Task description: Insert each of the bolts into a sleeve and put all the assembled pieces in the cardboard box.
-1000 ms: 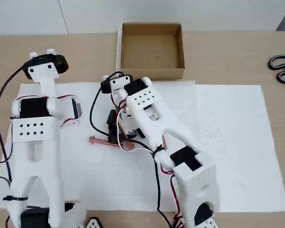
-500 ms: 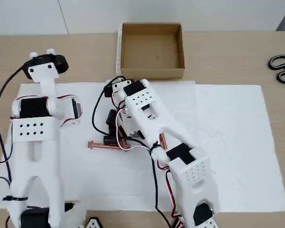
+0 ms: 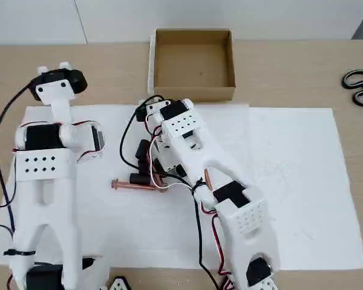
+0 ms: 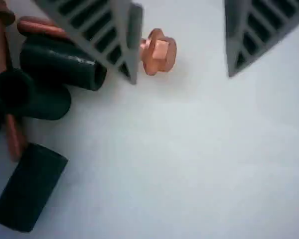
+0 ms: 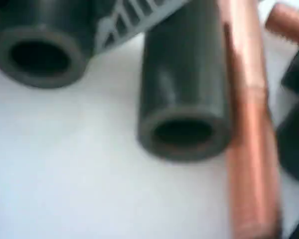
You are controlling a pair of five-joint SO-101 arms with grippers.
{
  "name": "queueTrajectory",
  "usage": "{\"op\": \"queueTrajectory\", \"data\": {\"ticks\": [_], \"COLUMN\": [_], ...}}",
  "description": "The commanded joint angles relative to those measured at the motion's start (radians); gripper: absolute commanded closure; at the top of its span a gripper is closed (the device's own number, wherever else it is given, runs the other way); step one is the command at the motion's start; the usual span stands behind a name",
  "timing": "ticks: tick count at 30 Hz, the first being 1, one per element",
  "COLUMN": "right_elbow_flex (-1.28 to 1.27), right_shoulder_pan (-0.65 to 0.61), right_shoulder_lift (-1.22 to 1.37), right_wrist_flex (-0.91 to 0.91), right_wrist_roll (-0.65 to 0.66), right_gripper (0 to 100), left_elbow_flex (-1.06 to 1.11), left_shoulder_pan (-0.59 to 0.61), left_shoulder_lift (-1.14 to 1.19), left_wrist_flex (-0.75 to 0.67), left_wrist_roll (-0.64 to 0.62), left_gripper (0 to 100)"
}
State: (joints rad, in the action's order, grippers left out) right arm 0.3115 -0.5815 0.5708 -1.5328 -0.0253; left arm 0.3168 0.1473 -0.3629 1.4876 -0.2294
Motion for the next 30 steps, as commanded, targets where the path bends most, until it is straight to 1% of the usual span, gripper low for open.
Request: {"op": "queueTrajectory", "data": {"ticks": [1, 5, 8, 14, 17, 19, 22, 26, 30], "right_elbow_flex": [0.014, 0.014, 0.014, 0.008, -0.028, -0.077, -0.14, -0.176, -0.176], "right_shoulder_pan": [0.01, 0.036, 0.079, 0.246, 0.306, 0.323, 0.349, 0.378, 0.383], "right_shoulder_lift": [-0.116, -0.259, -0.361, -0.487, -0.486, -0.466, -0.407, -0.309, -0.223], "right_wrist_flex": [-0.048, -0.097, -0.136, -0.171, -0.163, -0.143, -0.091, 0.001, 0.044], "right_wrist_roll": [0.005, 0.041, 0.055, 0.061, 0.061, 0.061, 0.057, 0.054, 0.054], "right_gripper": [99.5, 99.5, 99.5, 99.5, 99.5, 99.5, 99.5, 99.5, 99.1], "left_elbow_flex": [-0.019, -0.019, -0.019, 0.012, 0.028, 0.028, 0.028, 0.028, 0.028], "left_shoulder_pan": [0.0, 0.0, 0.0, -0.006, -0.044, -0.075, -0.109, -0.117, -0.115], "left_shoulder_lift": [-0.04, -0.04, -0.04, -0.032, -0.032, -0.032, -0.032, -0.032, -0.035], "left_wrist_flex": [-0.002, -0.002, -0.002, -0.003, -0.003, -0.002, -0.003, -0.003, -0.003], "left_wrist_roll": [0.003, 0.003, 0.003, 0.006, 0.035, 0.071, 0.08, 0.08, 0.08], "left_gripper": [89, 89, 89, 89, 89, 89, 89, 89, 89]}}
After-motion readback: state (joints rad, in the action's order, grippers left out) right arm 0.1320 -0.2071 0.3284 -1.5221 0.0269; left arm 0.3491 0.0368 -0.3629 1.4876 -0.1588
